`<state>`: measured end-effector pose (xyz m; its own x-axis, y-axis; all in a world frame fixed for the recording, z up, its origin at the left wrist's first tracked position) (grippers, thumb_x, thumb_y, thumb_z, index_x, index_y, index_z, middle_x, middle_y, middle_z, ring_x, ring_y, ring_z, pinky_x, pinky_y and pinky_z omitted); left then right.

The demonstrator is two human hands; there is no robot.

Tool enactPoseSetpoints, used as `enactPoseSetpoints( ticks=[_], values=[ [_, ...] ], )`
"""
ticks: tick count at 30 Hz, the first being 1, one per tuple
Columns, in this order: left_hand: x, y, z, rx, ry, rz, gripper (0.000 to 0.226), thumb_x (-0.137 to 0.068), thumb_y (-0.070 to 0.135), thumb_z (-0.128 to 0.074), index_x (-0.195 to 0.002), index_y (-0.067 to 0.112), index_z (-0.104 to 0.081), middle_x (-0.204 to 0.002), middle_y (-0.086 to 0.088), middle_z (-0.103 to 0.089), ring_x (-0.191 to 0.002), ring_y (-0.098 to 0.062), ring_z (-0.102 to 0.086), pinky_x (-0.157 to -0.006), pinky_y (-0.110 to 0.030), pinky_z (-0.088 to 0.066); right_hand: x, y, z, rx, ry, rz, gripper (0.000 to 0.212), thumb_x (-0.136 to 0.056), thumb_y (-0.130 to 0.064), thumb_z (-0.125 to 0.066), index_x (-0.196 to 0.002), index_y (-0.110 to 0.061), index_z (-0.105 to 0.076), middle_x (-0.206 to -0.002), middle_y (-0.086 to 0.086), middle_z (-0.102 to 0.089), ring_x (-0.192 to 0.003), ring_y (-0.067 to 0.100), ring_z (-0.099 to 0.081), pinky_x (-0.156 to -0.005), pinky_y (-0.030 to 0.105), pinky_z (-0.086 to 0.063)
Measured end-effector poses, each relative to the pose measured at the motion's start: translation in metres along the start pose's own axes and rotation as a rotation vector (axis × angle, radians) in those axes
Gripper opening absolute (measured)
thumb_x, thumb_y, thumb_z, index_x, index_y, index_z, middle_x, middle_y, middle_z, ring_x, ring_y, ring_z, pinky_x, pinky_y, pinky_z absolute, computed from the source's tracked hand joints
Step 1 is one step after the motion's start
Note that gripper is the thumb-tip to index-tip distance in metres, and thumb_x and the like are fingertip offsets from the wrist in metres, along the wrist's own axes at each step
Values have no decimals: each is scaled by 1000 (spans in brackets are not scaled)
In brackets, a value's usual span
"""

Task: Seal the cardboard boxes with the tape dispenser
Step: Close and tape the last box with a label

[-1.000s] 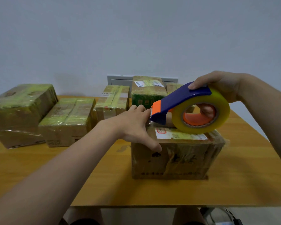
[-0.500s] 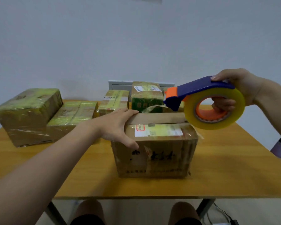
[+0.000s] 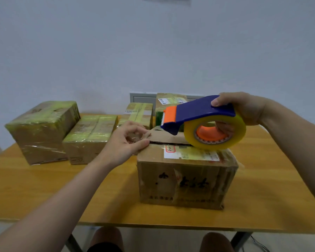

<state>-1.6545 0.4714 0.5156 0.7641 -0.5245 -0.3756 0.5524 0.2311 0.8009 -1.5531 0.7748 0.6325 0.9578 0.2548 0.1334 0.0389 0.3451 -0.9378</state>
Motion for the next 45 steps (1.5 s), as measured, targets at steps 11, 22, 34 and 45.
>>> enactPoseSetpoints(
  ticks=[11,22,34,45],
  values=[
    [-21,25,20,153,-251,159,44,-88,-7,-67,-124,19,-70,-100,-7,-81,-96,-15,-75,-77,-26,-53,-14,-1,0,76,14,15,23,-59,-45,-73,-73,-28,-80,-75,4,-74,-61,16,-70,-52,27,-57],
    [-13,34,18,35,-117,188,42,-69,19,-95,-108,26,-80,-96,6,-80,-86,-15,-76,-74,-27,-63,-13,-11,0,123,-10,8,32,-62,-48,-73,-83,-24,-79,-87,10,-74,-68,20,-70,-56,29,-58],
    [0,39,10,-17,-77,154,40,-73,12,-93,-108,25,-78,-97,9,-80,-78,-12,-75,-74,-30,-64,-8,-29,-14,140,-83,-141,42,-71,-50,-70,-90,-12,-78,-58,14,-60,-45,21,-56,-46,32,-52],
    [-7,28,16,261,-125,343,27,-101,13,-59,-93,12,-85,-91,-12,-80,-72,-13,-67,-67,-23,-57,-16,-24,-20,177,-81,-190,43,-72,-51,-72,-89,-13,-78,-64,16,-61,-46,21,-55,-47,31,-51]
  ],
)
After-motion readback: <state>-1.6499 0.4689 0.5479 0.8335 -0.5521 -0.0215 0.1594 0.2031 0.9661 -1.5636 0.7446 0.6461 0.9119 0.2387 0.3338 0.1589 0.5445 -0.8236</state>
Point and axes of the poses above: each hand's wrist, its own x-axis away from the middle knuckle, its own z-axis out of the back of the hand, y = z × x, the point moved 2 cm from there along -x, towards the middle knuckle
